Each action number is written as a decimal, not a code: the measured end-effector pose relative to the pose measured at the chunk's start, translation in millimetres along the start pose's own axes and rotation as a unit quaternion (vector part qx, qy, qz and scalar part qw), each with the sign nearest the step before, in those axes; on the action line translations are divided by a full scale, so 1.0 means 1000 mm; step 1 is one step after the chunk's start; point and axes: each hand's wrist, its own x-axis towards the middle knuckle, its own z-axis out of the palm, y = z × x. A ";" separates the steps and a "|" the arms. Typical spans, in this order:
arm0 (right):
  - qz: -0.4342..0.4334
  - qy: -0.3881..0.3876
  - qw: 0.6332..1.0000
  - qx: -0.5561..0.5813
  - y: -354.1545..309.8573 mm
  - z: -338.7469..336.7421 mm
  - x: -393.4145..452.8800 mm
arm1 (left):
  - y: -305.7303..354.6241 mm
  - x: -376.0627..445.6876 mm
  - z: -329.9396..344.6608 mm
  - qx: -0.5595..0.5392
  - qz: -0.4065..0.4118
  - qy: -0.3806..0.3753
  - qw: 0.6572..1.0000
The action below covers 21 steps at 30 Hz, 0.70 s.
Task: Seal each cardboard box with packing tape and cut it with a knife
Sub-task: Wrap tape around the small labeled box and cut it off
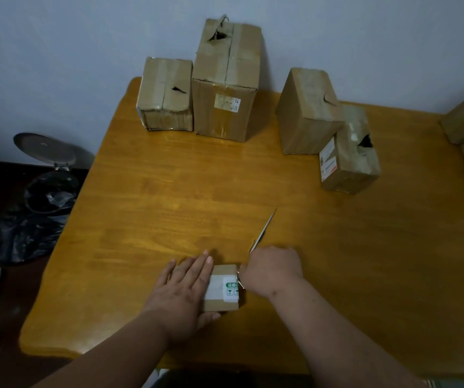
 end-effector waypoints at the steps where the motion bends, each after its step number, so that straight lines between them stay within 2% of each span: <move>1: 0.000 -0.002 1.000 -0.002 0.000 0.000 0.000 | 0.000 0.001 -0.002 0.003 -0.003 -0.002 1.000; 8: 0.000 0.000 1.000 -0.031 -0.004 0.000 -0.001 | 0.020 0.012 -0.010 0.007 0.029 -0.009 1.000; 15: -0.027 -0.018 0.999 0.026 0.003 -0.006 -0.005 | 0.004 0.014 -0.015 0.031 0.028 -0.027 0.999; 21: -0.043 -0.093 0.992 0.079 0.014 -0.016 -0.002 | 0.000 0.006 -0.013 0.013 -0.023 -0.024 0.999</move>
